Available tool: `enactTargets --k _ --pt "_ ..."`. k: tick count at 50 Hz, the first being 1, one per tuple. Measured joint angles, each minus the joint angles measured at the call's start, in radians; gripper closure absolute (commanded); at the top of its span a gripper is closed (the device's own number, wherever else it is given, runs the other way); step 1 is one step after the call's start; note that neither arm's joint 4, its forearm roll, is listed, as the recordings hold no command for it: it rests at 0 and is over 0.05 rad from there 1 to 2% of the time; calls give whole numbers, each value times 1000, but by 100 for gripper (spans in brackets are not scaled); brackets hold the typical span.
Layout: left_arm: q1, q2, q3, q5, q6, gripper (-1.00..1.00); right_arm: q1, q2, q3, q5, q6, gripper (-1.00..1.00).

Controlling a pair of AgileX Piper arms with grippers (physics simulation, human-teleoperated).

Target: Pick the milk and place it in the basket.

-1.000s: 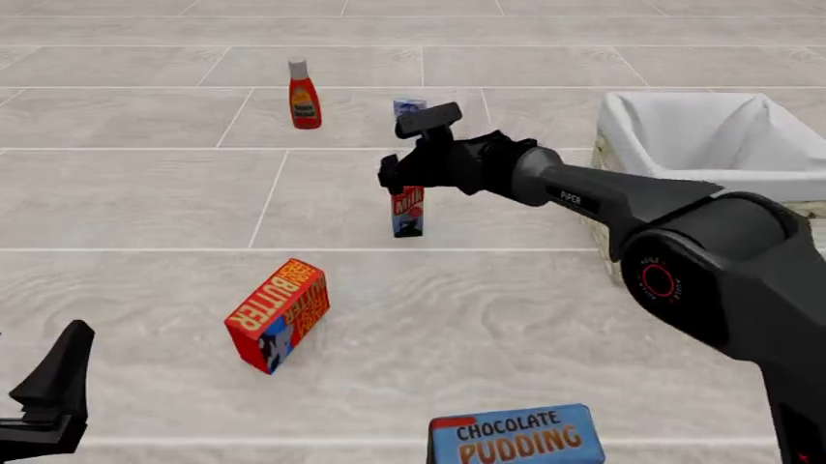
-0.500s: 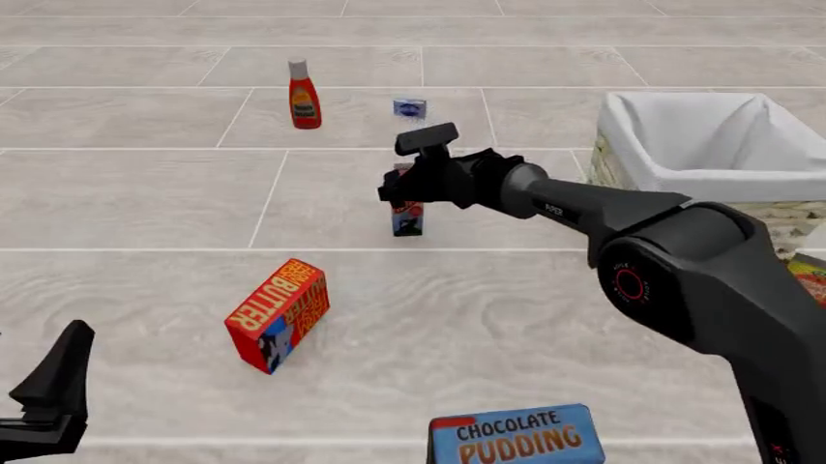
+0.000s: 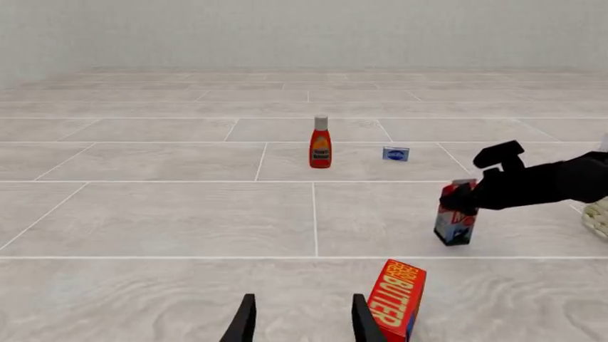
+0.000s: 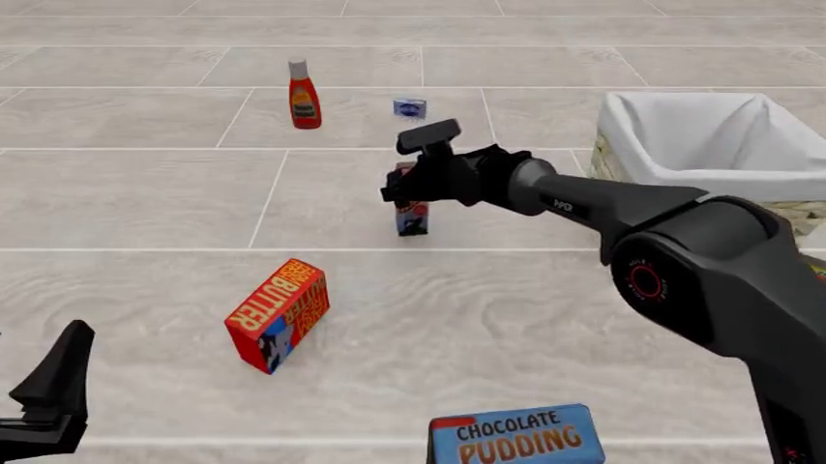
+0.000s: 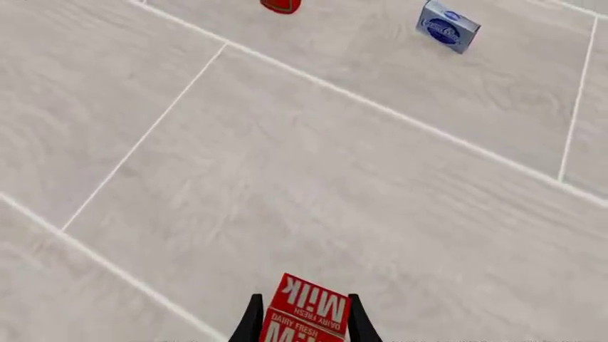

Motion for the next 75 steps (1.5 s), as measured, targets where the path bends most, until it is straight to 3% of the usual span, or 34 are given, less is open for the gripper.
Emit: enactTargets --k 75 --pt "0 0 0 0 0 -100 -20 -568 394 -94 -114 100"
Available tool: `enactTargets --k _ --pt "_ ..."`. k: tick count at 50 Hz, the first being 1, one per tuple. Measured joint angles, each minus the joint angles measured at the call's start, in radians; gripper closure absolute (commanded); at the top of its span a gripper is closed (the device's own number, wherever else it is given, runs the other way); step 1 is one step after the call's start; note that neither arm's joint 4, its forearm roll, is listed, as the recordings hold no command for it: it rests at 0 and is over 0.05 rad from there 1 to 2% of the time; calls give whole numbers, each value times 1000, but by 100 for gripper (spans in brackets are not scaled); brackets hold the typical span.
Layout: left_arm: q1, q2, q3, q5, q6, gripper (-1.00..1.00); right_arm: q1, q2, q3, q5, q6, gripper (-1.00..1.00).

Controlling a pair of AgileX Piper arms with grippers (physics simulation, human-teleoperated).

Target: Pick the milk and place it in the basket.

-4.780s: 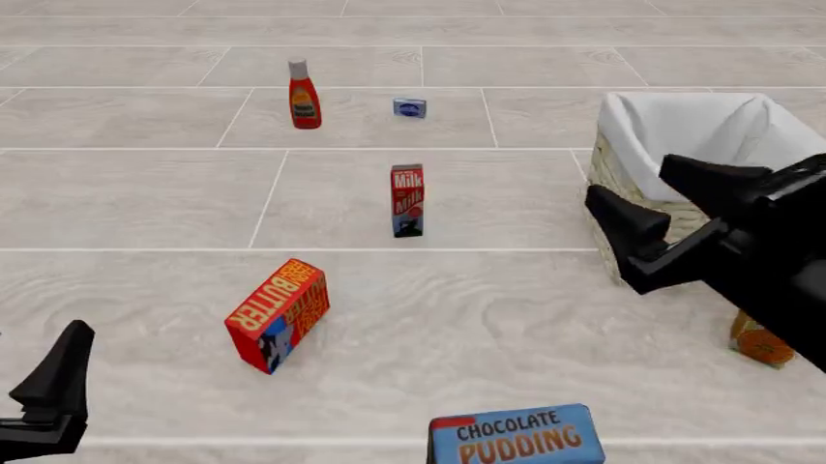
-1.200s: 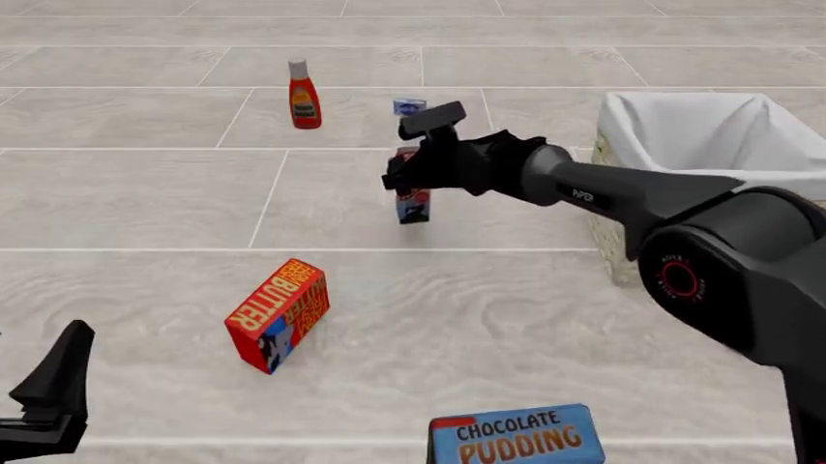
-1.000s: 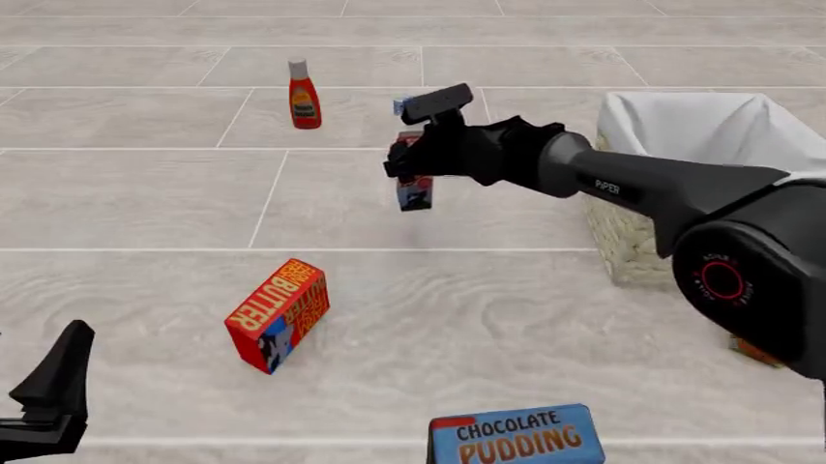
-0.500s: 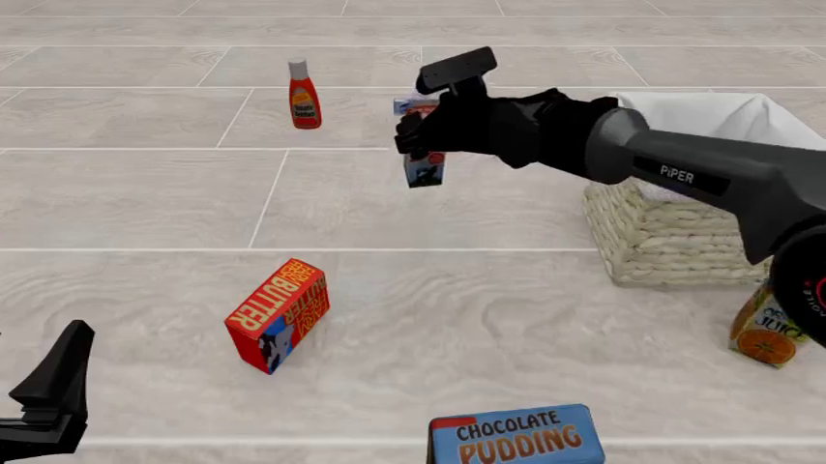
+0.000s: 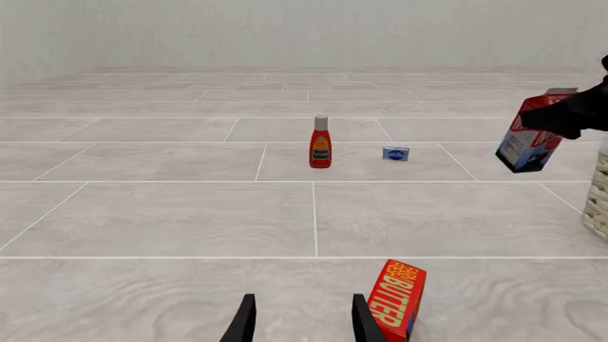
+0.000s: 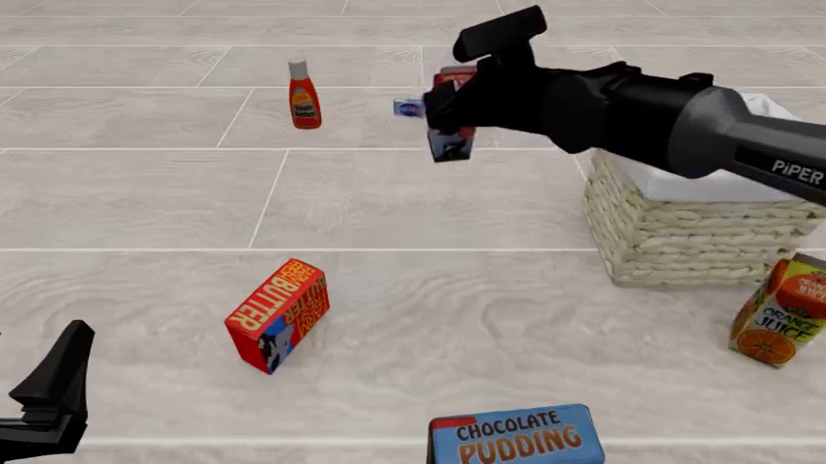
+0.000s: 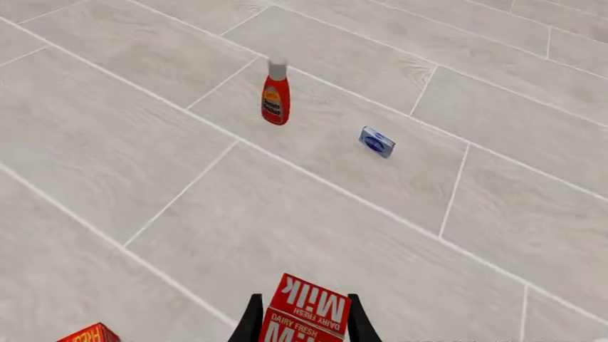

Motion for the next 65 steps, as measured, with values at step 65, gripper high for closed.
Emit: enactTargets --k 65 --pt "0 0 0 0 0 -100 -286 -333 146 34 11 100"
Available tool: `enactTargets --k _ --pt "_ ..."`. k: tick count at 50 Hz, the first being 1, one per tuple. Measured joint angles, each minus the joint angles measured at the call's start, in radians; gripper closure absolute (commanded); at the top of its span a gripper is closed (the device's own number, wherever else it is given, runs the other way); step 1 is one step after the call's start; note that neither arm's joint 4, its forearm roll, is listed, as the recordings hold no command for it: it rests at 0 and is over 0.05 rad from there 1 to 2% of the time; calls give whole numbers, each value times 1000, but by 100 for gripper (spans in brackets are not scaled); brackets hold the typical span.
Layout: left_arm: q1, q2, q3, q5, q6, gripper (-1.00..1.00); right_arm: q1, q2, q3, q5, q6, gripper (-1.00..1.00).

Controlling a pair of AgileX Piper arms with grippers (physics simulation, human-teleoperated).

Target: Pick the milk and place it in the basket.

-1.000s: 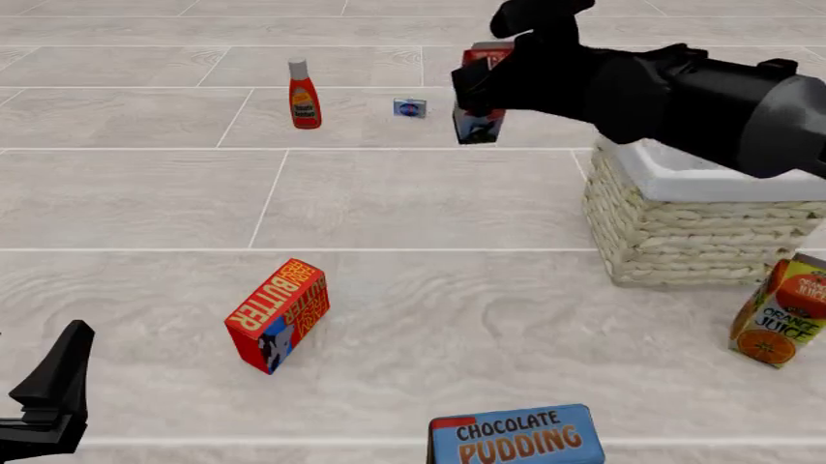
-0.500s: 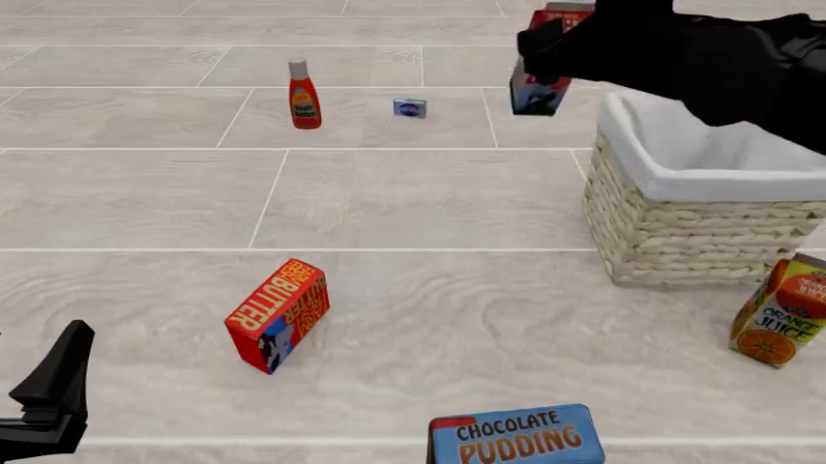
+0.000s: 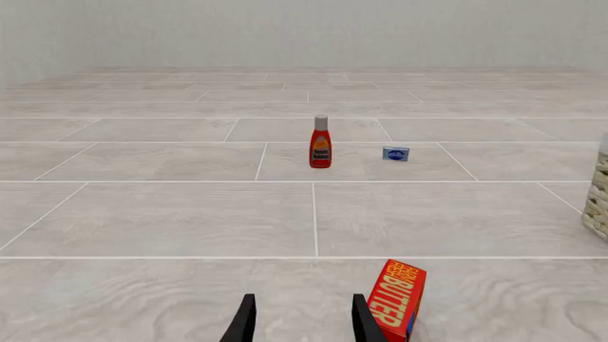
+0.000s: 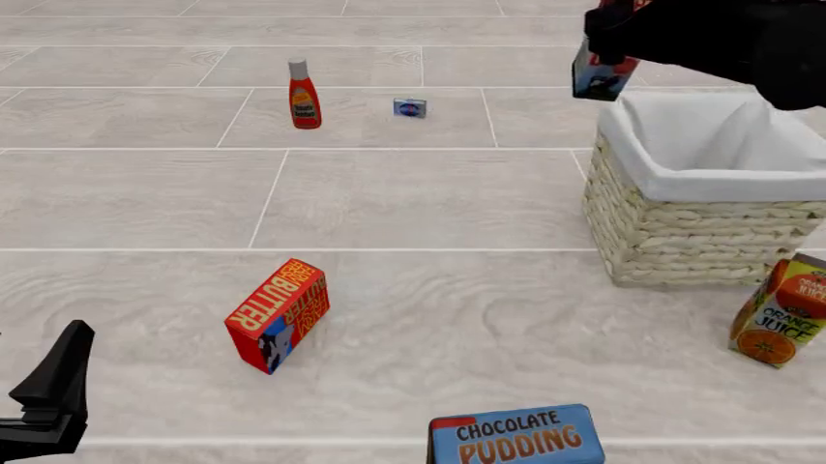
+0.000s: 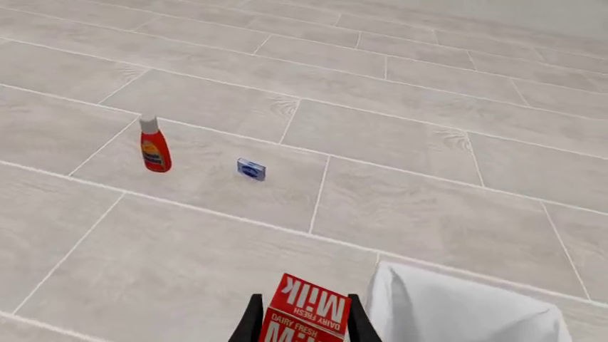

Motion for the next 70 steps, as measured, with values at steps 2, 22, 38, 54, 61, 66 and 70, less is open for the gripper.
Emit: enactTargets --k 2,22,38,54,61,66,70 --pt "0 0 0 0 0 -100 -11 1 2 0 -3 100" --pt "0 0 0 0 0 -100 -114 3 -2 15 -28 100" --pt "0 0 0 0 0 -100 -187 9 -3 17 -36 100" --pt "0 0 0 0 0 -100 -243 42 14 -3 -39 100" --pt "0 0 0 0 0 -100 -266 60 17 -11 -40 100" --pt "0 0 0 0 0 -100 -282 76 18 -17 -41 100" --pt "0 0 0 0 0 -100 -293 90 19 -22 -42 100"
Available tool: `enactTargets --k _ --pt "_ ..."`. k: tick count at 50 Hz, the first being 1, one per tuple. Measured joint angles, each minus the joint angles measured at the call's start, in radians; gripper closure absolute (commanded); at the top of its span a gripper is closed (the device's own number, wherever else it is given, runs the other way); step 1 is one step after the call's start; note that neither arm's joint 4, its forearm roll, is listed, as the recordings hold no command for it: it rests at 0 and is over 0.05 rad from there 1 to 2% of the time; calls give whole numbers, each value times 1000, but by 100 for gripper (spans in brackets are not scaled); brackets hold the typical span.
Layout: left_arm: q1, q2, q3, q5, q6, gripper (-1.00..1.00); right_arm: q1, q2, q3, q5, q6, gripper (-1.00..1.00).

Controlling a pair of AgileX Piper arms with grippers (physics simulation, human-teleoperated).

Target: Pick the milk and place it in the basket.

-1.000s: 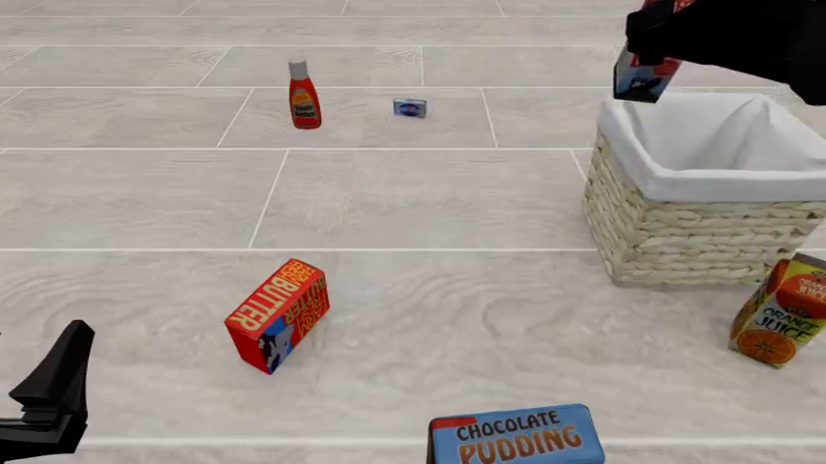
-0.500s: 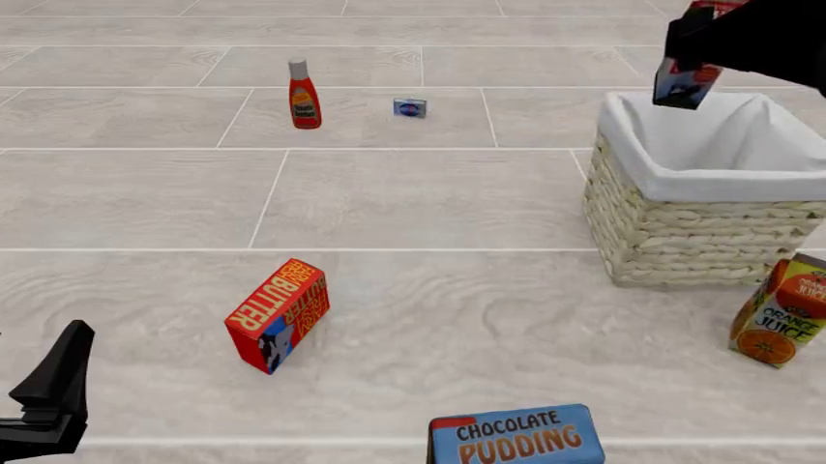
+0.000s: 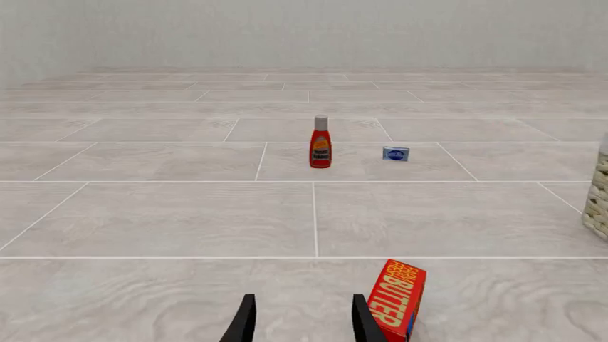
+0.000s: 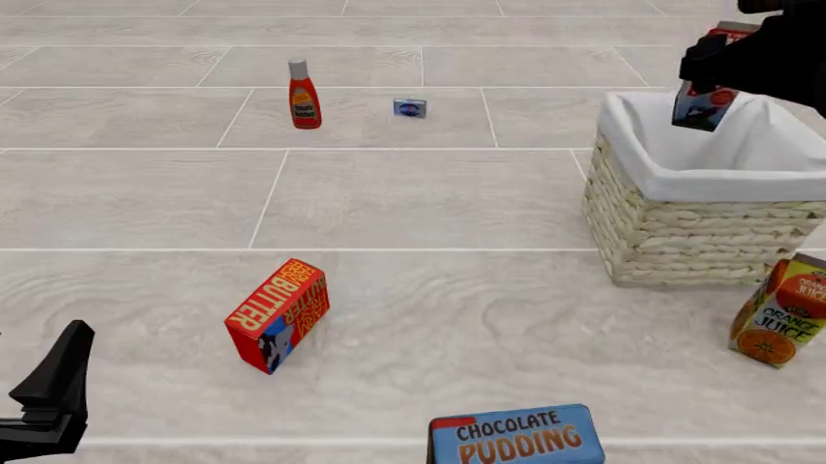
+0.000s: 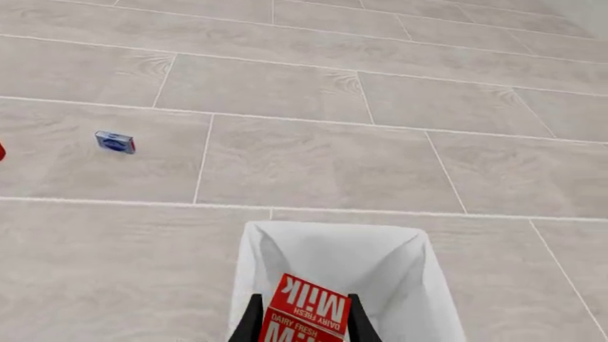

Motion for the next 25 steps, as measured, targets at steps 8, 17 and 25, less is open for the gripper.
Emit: enactTargets --k 8,17,25 --pt "0 0 0 0 0 -100 -17 27 -1 -4 -2 100" --pt "0 0 0 0 0 -100 -35 53 -12 3 -9 100" --pt "0 0 0 0 0 -100 -48 79 -28 14 -18 100"
